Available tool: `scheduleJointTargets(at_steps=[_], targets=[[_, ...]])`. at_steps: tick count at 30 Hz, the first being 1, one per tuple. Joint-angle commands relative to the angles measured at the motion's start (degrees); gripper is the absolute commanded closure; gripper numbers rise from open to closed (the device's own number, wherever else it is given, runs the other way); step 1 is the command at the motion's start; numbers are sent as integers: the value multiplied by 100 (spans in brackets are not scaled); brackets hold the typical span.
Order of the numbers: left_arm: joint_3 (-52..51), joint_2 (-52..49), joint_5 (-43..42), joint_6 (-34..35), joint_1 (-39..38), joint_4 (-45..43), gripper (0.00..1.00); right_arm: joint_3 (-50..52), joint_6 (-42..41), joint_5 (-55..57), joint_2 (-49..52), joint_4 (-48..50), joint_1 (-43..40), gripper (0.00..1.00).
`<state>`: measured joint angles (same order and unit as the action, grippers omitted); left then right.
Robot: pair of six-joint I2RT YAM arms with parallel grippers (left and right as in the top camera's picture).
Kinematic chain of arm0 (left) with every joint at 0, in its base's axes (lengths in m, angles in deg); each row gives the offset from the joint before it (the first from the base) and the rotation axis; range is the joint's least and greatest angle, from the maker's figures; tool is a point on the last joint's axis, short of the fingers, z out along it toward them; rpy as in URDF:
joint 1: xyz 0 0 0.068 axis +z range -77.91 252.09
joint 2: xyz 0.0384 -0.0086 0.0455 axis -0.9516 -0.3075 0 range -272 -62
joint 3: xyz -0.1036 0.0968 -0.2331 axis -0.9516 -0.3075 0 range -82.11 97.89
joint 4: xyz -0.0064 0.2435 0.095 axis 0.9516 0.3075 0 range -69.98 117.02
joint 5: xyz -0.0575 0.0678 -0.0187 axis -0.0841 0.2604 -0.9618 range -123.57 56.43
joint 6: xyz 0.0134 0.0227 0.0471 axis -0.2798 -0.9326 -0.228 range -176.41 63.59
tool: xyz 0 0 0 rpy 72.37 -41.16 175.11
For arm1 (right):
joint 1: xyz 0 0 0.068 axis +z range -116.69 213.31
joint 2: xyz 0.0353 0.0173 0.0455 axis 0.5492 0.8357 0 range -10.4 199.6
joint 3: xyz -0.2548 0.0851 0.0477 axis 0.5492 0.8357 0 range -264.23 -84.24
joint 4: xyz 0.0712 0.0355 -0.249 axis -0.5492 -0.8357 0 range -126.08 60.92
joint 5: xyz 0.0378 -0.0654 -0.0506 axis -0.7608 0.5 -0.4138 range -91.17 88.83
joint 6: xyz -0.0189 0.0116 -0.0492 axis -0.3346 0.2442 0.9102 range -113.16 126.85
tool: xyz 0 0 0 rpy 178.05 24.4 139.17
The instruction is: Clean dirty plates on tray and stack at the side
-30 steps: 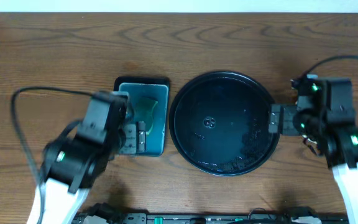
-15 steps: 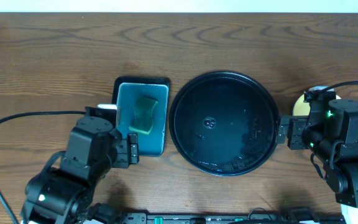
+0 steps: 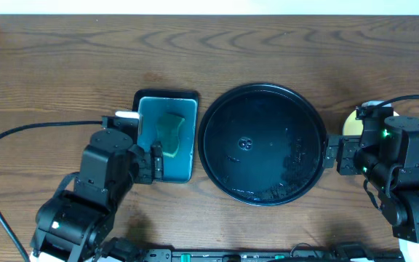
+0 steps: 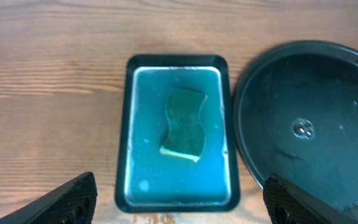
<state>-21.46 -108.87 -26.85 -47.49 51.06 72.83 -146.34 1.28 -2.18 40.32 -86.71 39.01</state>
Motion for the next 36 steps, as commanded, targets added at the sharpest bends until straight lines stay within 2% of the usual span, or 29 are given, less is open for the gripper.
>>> scheduleJointTargets(at_steps=[1, 8, 36], targets=[[-55, 2, 166, -186, 227, -66, 14, 42, 50, 76, -20, -15, -39, 1], [-55, -20, -9, -190, 614, -22, 13, 42, 50, 76, -20, -50, -39, 1], [-55, -24, -4, -181, 619, -17, 13, 42, 50, 76, -20, -50, -39, 1]])
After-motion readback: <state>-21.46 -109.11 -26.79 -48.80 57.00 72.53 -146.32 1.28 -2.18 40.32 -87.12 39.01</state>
